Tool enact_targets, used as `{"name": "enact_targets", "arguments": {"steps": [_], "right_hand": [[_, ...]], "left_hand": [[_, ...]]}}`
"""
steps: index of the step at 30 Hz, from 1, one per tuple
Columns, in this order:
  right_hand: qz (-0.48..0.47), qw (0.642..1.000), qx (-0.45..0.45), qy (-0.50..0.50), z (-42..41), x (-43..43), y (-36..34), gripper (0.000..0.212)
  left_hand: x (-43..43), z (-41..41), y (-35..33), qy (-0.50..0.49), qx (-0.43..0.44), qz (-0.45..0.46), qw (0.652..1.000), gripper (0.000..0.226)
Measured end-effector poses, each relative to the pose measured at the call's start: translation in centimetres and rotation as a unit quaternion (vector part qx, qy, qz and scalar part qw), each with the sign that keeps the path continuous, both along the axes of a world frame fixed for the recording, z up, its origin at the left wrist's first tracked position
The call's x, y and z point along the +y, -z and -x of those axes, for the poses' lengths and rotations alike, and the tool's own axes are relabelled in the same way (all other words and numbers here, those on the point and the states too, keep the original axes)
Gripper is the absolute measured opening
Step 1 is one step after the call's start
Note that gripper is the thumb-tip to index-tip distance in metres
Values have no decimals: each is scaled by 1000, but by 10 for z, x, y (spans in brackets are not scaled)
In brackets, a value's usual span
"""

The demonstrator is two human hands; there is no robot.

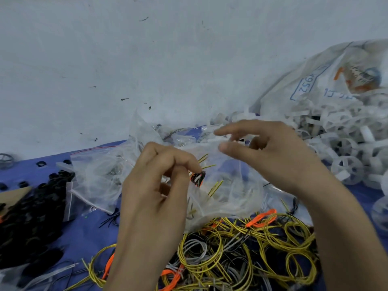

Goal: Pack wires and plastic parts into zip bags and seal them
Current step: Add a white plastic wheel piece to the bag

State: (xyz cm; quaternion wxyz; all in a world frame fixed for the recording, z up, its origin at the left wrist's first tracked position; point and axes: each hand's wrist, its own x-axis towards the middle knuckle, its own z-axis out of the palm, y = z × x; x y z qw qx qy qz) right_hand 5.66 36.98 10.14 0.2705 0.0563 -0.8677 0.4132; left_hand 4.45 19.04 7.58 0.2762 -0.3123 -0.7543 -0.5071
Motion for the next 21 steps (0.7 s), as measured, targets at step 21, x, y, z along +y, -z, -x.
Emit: {"name": "enact_targets", "arguments": {"steps": [21], "right_hand": [[434, 895, -9, -104, 24, 35, 21, 28]], "left_hand": [[-18, 14, 2, -12, 8, 130, 991, 8]]}}
